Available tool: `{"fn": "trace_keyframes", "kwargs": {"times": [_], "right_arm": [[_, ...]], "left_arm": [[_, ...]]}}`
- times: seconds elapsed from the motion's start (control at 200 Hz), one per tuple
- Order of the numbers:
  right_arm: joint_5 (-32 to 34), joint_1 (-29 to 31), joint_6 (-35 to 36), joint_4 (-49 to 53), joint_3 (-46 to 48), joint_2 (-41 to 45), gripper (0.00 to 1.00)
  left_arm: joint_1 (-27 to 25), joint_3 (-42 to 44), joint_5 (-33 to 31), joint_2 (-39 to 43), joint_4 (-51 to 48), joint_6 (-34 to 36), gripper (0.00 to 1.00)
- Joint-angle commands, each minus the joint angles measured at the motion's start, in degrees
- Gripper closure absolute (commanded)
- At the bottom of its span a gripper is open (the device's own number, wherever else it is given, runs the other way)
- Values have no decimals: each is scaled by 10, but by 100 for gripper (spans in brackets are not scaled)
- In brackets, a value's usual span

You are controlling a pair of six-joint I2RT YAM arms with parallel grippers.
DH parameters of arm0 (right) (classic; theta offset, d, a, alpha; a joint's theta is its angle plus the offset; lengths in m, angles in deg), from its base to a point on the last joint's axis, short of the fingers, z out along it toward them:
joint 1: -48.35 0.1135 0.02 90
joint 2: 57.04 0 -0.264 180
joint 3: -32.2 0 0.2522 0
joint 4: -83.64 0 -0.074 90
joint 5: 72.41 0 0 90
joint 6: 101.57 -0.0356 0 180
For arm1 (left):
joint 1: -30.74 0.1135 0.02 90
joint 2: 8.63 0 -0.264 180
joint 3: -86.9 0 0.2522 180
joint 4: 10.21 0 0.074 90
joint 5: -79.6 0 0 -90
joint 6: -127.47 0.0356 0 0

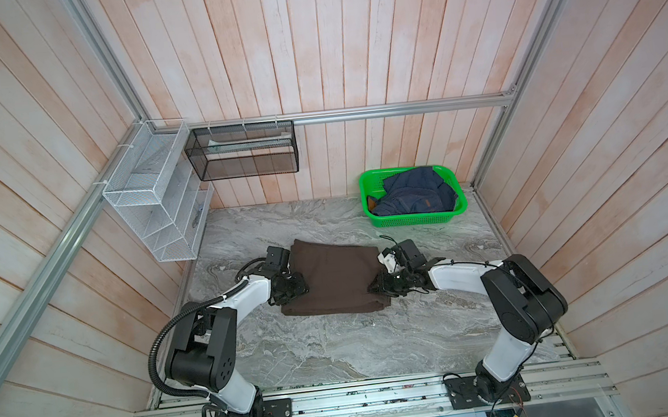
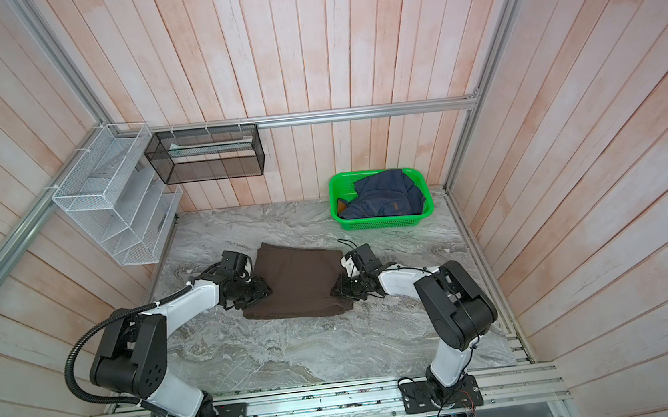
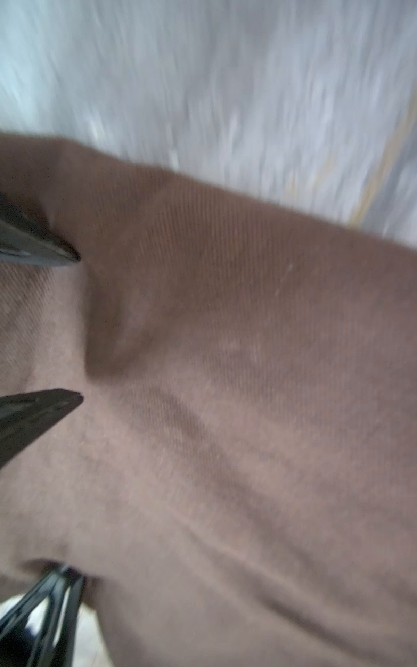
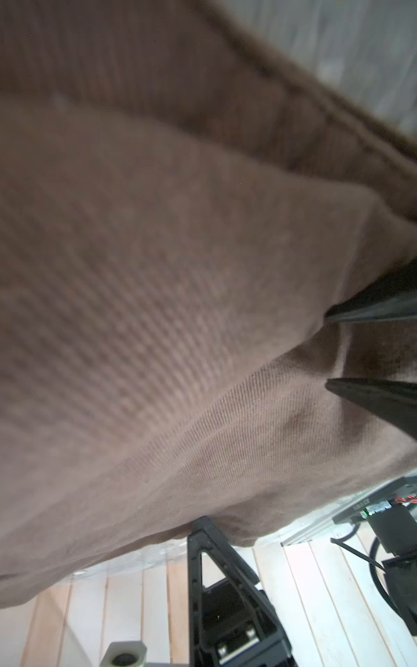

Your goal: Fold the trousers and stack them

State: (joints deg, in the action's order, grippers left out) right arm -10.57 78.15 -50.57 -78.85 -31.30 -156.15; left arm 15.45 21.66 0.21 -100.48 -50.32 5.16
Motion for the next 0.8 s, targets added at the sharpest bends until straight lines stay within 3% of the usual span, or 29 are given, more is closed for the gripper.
{"fn": "trace_keyframes", "kwargs": {"times": [0.0,0.175,0.28,0.53,0.79], "right_arm": [[58,0,-10,88,-17,-16,62],[107,2,18,134,-84,37,47],[144,1,29,139,-93,89,40],[209,-45,40,134,-47,233,34],[214,-89,41,137,13,322,34]], "left_arm": [[14,17,-92,42,-105,37,42],[-57,-46,-100,117,-137,9,41],[-123,-93,-120,108,-147,-28,26],[-245,-228,-219,-53,-215,-128,22],[-276,-324,-244,-181,-231,-174,11]]}}
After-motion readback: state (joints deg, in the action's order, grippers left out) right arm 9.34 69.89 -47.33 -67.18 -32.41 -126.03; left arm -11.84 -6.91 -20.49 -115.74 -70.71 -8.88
